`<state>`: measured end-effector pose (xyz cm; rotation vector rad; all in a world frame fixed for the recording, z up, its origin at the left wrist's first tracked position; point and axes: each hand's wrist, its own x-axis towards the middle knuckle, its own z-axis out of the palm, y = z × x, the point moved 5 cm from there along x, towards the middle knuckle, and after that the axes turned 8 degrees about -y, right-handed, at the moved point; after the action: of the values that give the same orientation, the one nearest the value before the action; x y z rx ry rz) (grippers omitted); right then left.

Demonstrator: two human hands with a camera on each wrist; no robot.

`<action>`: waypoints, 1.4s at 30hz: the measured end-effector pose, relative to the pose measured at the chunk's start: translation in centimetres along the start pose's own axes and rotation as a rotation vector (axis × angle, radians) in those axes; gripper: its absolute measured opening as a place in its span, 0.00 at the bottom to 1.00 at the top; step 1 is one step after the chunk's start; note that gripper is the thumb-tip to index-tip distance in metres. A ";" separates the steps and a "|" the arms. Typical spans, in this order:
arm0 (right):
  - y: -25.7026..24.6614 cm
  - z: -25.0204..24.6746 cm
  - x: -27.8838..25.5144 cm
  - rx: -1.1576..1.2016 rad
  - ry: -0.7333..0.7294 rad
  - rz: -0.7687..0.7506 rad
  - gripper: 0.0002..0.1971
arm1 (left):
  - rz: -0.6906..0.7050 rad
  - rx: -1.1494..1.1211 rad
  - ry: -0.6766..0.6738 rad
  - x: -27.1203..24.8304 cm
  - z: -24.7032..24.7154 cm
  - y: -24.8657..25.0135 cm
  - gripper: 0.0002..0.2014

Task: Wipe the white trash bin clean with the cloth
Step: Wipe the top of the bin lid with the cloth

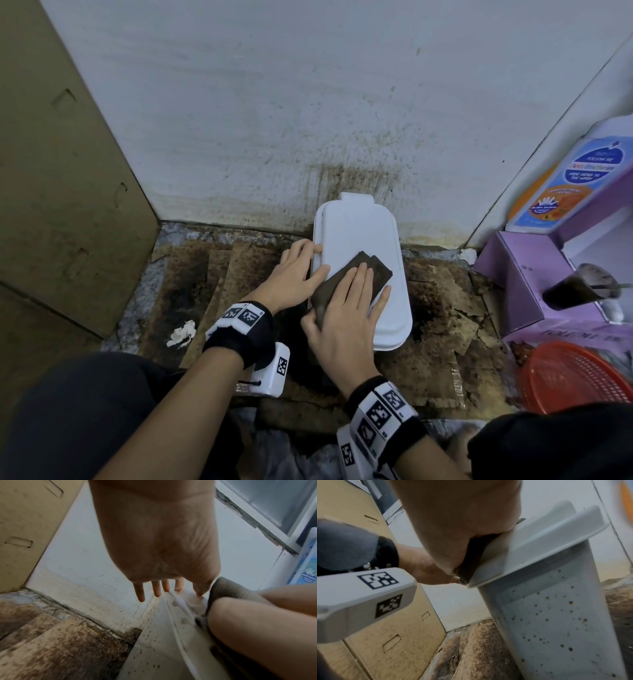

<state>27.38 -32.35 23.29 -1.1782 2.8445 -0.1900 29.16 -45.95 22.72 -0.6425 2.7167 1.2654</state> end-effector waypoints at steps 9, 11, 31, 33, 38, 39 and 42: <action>5.2 -1.3 -1.5 -0.045 -0.239 -0.401 0.48 | 0.001 0.009 0.000 0.0 0.1 -0.2 0.25; 6.1 -2.0 -1.4 -0.074 -0.283 -0.437 0.49 | 0.019 0.010 0.017 0.0 0.0 -0.2 0.25; 2.9 -0.8 -0.7 -0.006 -0.055 -0.145 0.33 | -0.037 -0.462 0.134 -1.7 5.9 -1.1 0.32; 3.4 -0.9 0.0 -0.009 -0.068 -0.158 0.33 | -0.037 -0.473 0.137 -1.5 5.9 -1.7 0.34; 5.7 -1.4 3.7 0.011 -0.119 -0.213 0.35 | 0.029 -0.475 0.153 -1.7 5.1 -0.9 0.22; 6.3 -1.7 4.6 -0.001 -0.152 -0.249 0.36 | 0.037 -0.464 0.157 -1.6 4.9 -1.0 0.22; 8.0 -2.3 7.7 -0.079 -0.264 -0.332 0.39 | 0.033 -0.466 0.126 -1.0 5.4 -2.1 0.34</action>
<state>16.13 -31.97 24.48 -1.5571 2.4386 0.0621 30.38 -42.81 17.89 -0.7359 2.5405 1.9535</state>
